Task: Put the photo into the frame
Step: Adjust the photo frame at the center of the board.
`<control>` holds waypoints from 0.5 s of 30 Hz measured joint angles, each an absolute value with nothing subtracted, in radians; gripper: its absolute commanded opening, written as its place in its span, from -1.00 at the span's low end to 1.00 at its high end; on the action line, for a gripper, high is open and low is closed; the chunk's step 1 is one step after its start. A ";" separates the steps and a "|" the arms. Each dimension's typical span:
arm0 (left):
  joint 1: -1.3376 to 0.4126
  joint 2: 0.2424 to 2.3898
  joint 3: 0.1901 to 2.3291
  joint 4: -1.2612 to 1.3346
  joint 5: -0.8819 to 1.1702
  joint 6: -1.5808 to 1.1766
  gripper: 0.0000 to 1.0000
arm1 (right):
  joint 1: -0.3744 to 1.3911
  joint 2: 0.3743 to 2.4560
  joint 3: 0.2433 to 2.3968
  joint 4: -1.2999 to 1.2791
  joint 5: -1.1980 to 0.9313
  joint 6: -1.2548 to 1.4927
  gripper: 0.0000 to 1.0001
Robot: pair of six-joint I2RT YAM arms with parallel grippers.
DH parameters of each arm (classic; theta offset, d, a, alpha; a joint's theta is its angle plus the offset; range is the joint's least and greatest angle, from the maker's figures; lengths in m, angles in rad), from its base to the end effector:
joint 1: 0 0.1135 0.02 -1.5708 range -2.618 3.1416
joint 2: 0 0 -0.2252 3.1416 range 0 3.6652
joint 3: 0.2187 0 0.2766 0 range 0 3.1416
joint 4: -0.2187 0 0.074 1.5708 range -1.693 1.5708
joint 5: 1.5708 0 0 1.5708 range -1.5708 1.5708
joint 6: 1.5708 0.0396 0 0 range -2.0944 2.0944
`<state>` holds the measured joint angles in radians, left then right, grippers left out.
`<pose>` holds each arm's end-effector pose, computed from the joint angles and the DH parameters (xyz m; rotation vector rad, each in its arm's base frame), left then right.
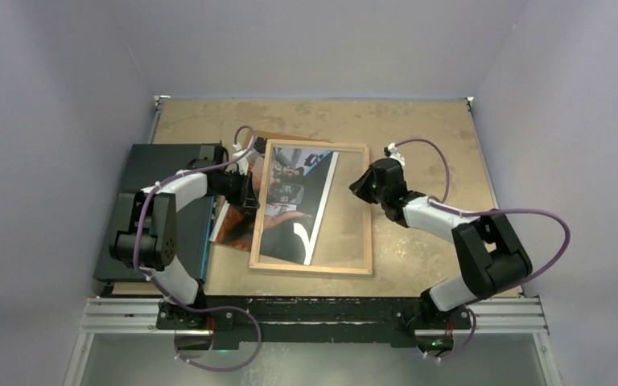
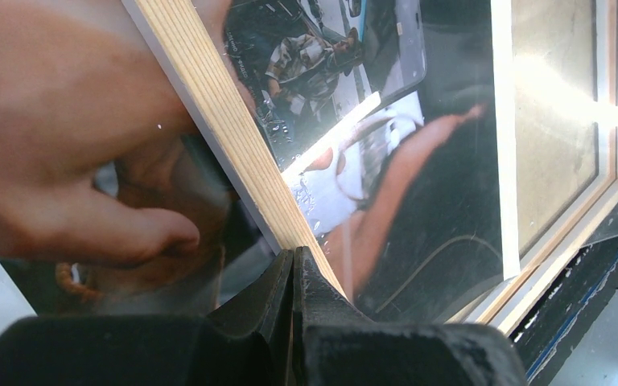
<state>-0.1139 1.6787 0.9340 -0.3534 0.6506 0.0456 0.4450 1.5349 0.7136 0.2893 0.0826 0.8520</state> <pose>0.3266 -0.0615 0.1046 0.4112 2.5351 -0.8839 0.3061 0.1424 0.1242 0.4904 2.1218 0.6802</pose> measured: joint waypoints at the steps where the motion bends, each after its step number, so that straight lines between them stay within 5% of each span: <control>1: -0.114 1.679 0.934 -0.353 0.651 0.046 -1.00 | 0.445 1.515 0.712 0.292 0.065 0.852 -1.00; 8: -0.114 1.679 0.934 -0.356 0.650 0.047 -0.94 | 0.419 1.386 0.670 0.395 -0.109 0.854 -1.00; 15: -0.121 1.678 0.934 -0.361 0.662 0.050 -0.02 | 0.405 1.286 0.770 0.299 -0.174 0.802 -1.00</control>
